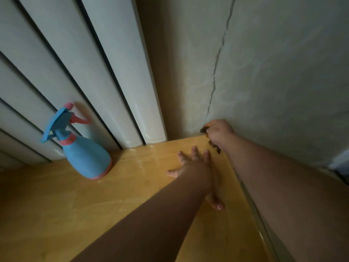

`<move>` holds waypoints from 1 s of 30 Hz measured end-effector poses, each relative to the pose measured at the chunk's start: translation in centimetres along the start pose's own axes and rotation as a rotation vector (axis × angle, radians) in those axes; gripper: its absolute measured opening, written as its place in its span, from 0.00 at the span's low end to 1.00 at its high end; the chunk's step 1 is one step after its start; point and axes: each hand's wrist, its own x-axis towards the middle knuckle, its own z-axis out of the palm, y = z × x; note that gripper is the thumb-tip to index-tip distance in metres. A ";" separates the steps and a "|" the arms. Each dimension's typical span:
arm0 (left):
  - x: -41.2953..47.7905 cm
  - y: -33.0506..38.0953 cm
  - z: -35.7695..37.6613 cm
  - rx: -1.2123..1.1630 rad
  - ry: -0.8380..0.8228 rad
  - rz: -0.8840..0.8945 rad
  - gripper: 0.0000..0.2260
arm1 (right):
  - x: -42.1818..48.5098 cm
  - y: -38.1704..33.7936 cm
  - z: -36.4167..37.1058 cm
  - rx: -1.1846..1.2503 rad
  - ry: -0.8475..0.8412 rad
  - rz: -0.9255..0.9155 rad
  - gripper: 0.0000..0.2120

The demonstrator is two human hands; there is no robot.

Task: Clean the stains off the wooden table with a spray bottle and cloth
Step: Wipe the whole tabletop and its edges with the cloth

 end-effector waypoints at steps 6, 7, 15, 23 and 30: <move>-1.2 0.1 -0.3 0.021 0.003 0.013 0.65 | 0.6 1.1 0.3 0.516 0.215 0.116 0.10; -1.3 0.0 -0.4 0.022 0.005 0.014 0.65 | 0.5 1.5 0.1 0.610 0.271 0.135 0.10; -1.8 -0.3 -0.2 0.023 0.028 0.045 0.64 | -1.0 1.3 -2.7 0.702 0.120 0.064 0.12; -1.6 0.1 -0.3 0.024 0.009 0.027 0.64 | -0.4 2.0 -0.4 0.021 -0.154 -0.181 0.14; -1.5 -0.1 -0.3 0.024 0.007 0.030 0.64 | 0.9 2.1 -0.4 0.491 0.315 0.040 0.10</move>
